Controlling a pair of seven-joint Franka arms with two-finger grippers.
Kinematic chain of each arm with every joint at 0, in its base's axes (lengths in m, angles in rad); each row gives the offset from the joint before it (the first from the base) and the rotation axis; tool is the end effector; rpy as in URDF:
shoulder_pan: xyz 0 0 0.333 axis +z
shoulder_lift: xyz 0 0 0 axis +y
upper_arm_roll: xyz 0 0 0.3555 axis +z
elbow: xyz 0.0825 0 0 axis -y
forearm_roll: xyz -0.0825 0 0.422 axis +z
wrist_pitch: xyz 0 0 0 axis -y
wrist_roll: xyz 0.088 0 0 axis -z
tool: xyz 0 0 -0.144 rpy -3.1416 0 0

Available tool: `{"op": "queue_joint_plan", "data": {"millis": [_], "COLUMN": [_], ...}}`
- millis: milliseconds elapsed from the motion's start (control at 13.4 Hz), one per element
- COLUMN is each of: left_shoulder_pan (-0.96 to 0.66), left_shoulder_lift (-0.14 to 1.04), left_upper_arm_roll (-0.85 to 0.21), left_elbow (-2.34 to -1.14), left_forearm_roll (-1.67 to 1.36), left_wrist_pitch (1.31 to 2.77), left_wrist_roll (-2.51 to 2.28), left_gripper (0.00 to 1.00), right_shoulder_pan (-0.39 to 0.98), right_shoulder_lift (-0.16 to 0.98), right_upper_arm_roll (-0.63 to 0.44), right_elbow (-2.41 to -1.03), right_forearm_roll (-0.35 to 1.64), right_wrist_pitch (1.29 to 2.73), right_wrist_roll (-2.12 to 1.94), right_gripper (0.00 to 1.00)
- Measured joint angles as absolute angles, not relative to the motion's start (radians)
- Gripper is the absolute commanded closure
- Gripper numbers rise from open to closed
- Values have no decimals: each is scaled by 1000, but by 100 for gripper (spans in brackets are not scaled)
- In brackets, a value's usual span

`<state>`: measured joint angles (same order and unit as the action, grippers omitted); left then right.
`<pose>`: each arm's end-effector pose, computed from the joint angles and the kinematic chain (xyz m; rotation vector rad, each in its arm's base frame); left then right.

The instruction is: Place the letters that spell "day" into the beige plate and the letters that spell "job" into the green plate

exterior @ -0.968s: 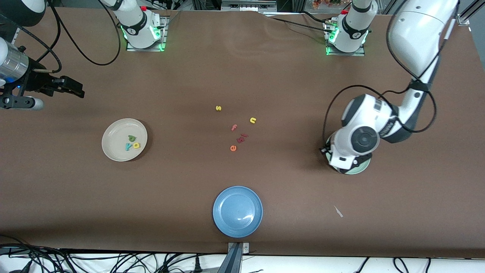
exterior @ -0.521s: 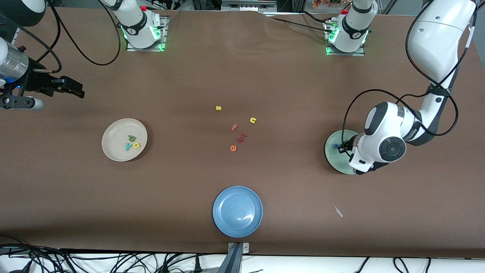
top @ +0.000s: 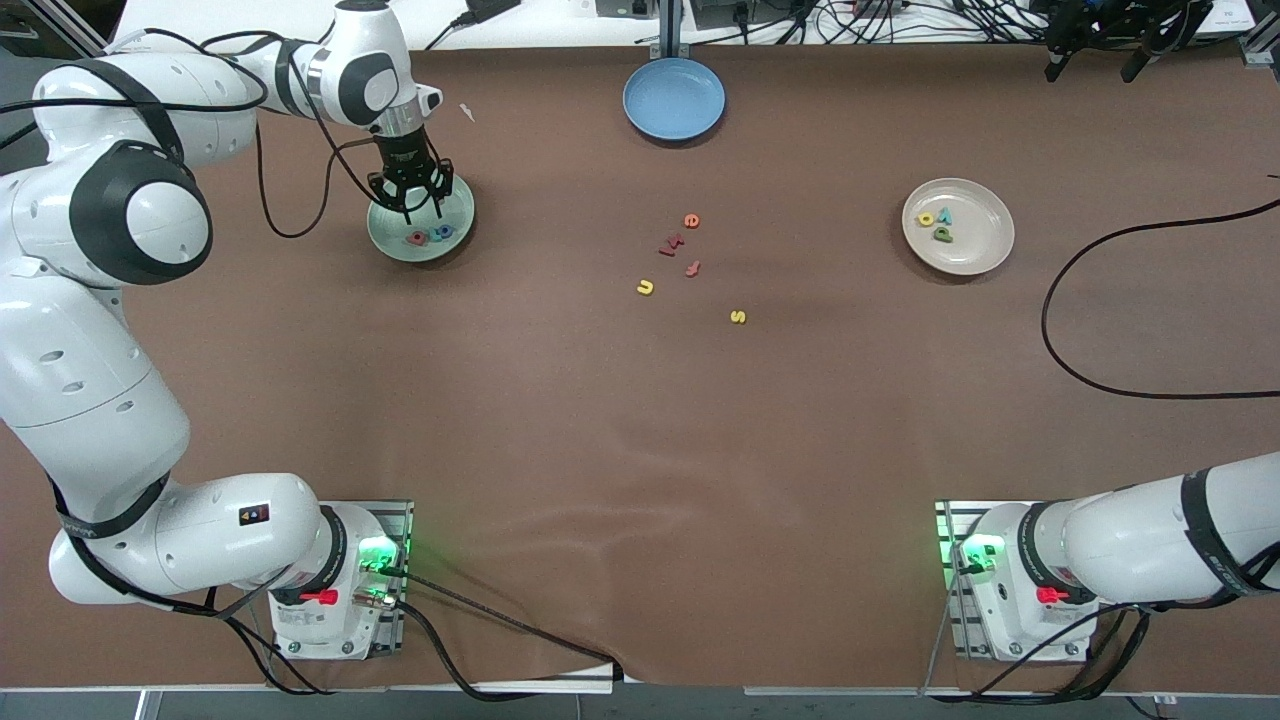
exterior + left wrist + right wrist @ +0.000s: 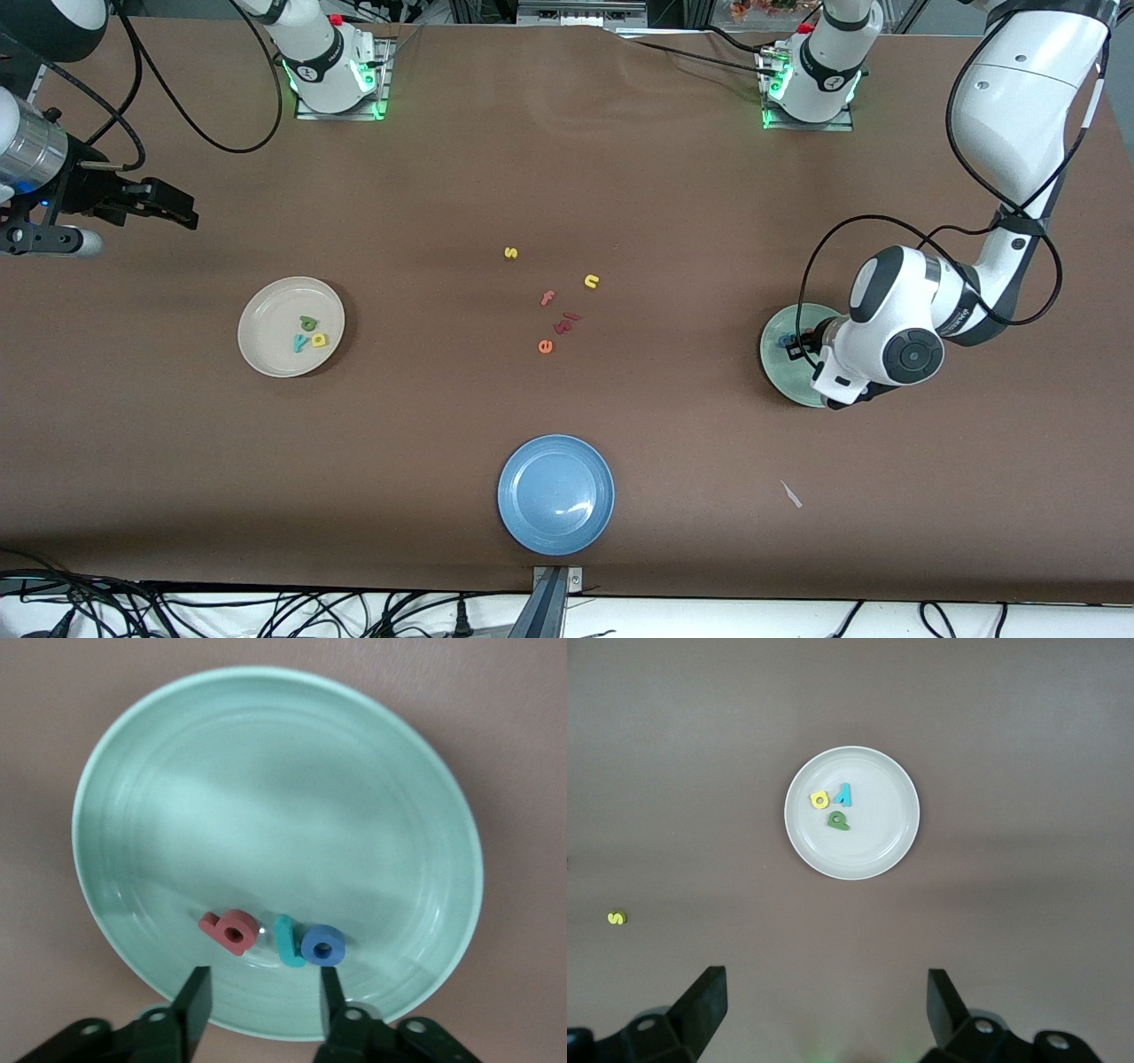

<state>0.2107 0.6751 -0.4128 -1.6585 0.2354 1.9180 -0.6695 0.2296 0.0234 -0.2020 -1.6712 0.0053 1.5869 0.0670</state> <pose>0.6735 -0.0923 0.1889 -2.9498 -0.5716 0.5209 0.5914 0.0182 0.5639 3.1320 -0.0626 -0.1680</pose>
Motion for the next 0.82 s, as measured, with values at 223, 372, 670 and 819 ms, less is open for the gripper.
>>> {"op": "queue_joint_plan", "data": {"millis": [223, 372, 670, 819], "left_shoulder_pan": [211, 211, 212, 212], "left_shoulder_lift": [670, 661, 617, 565], "left_upper_arm_roll": [-424, -447, -475, -476], "left_elbow": [-1574, -1490, -1340, -1312], "left_forearm_roll": [235, 235, 234, 234], "left_wrist_pitch": [1870, 1785, 1667, 1637], "left_wrist_roll": [-669, -669, -651, -552], "left_gripper": [0, 0, 0, 0], "right_shoulder_pan": [230, 230, 231, 231], "right_shoulder_lift": [24, 24, 24, 24], "right_upper_arm_roll": [-202, -202, -202, -202], "right_elbow": [-1671, -1671, -1672, -1672], "right_forearm_roll": [5, 5, 5, 5], "right_wrist_pitch": [1587, 1587, 1588, 1588], "right_wrist_roll": [67, 67, 67, 67], "right_gripper": [0, 0, 0, 0]}}
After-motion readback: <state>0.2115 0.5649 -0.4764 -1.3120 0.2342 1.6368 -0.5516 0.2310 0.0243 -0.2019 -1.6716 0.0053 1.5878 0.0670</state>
